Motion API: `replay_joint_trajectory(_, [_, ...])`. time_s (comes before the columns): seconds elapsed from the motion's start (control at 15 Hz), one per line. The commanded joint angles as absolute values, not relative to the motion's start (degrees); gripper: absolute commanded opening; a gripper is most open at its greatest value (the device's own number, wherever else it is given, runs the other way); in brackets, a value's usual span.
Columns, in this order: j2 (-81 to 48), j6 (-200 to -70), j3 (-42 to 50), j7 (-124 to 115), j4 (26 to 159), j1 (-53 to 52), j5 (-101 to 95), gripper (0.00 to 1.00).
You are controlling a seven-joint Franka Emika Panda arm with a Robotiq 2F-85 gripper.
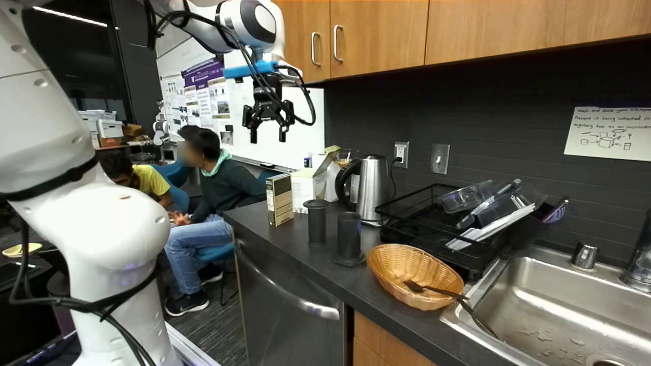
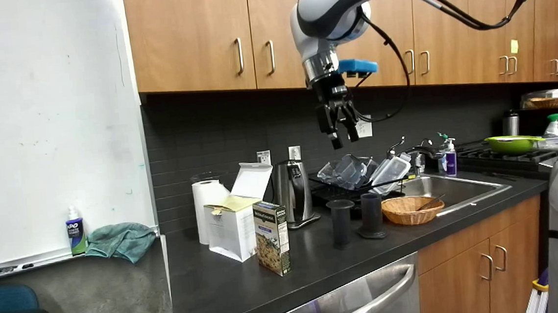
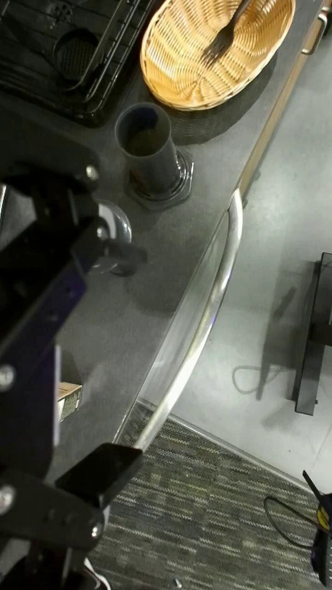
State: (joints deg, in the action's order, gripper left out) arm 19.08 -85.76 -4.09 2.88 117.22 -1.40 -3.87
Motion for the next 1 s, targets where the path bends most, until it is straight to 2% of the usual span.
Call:
replay_joint_trajectory(0.0, [19.0, -85.6, -3.6, 2.7, 117.1, -2.0, -4.0, 1.00])
replay_joint_trajectory(0.93, [17.6, -90.1, -2.6, 3.4, 117.5, -1.6, -5.2, 1.00])
